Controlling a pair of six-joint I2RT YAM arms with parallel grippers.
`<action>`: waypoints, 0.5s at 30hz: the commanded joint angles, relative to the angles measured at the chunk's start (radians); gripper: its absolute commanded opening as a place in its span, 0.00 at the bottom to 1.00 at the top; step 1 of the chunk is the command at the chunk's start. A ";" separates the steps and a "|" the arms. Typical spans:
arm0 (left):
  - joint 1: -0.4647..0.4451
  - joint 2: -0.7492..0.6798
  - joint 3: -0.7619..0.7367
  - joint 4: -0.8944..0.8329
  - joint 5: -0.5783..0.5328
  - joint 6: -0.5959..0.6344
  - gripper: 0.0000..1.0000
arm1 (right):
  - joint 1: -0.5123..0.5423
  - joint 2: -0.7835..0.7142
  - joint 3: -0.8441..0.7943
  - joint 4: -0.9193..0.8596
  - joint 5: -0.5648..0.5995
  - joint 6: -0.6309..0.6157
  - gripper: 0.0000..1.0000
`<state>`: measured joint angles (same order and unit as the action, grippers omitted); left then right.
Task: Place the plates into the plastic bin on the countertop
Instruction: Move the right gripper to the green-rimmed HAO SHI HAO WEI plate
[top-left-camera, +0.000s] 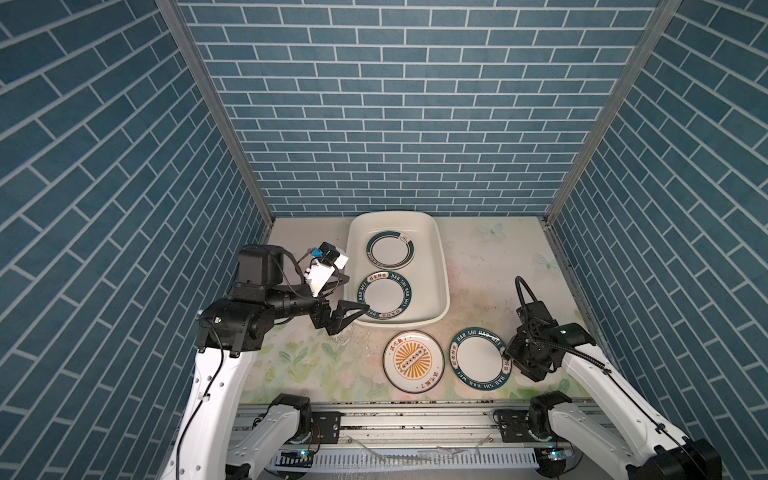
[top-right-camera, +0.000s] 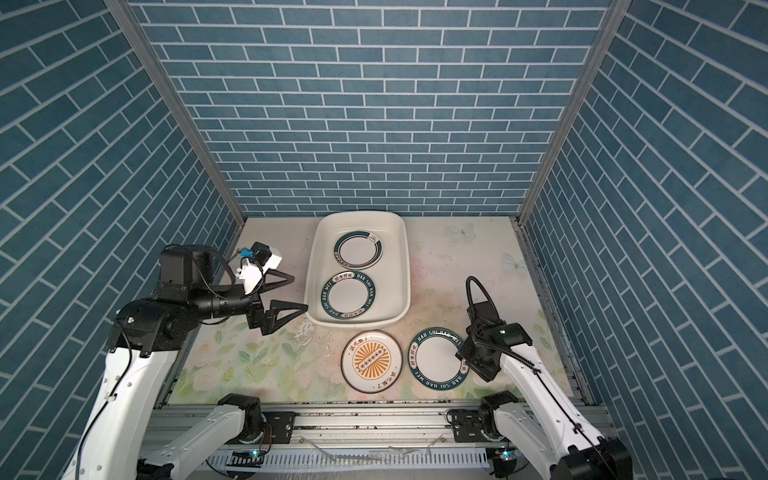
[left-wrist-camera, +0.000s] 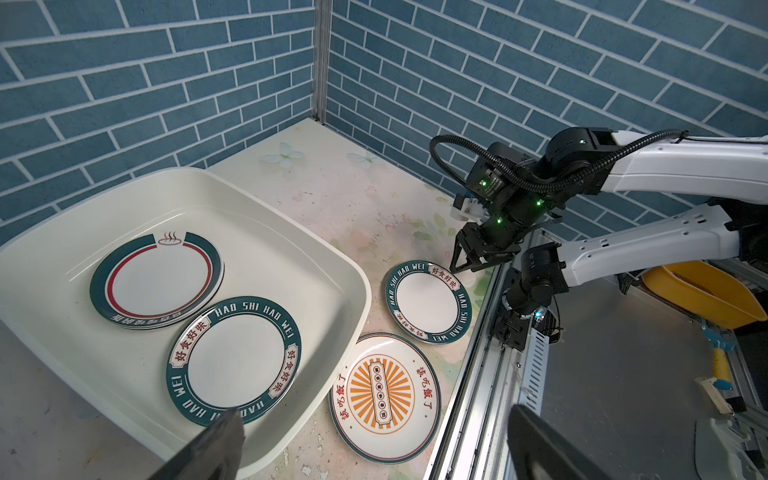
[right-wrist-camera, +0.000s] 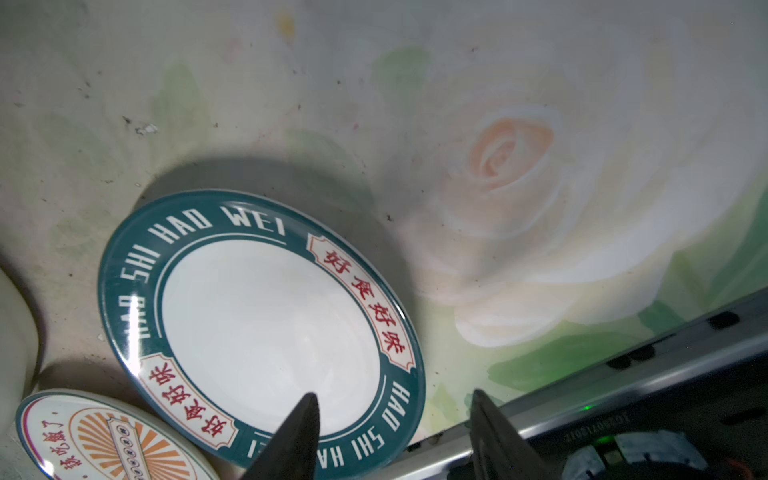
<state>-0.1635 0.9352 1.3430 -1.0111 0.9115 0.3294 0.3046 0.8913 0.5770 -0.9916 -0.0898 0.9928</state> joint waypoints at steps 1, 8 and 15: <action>-0.007 -0.005 -0.011 0.006 0.024 0.007 1.00 | -0.004 -0.023 -0.055 0.007 -0.057 0.064 0.59; -0.007 0.000 -0.013 0.012 0.028 0.005 1.00 | -0.004 -0.026 -0.125 0.069 -0.109 0.077 0.57; -0.007 0.002 -0.013 0.019 0.027 0.000 0.99 | -0.004 -0.047 -0.161 0.135 -0.125 0.097 0.52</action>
<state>-0.1638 0.9363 1.3430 -1.0039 0.9222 0.3290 0.3046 0.8604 0.4339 -0.8925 -0.1986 1.0431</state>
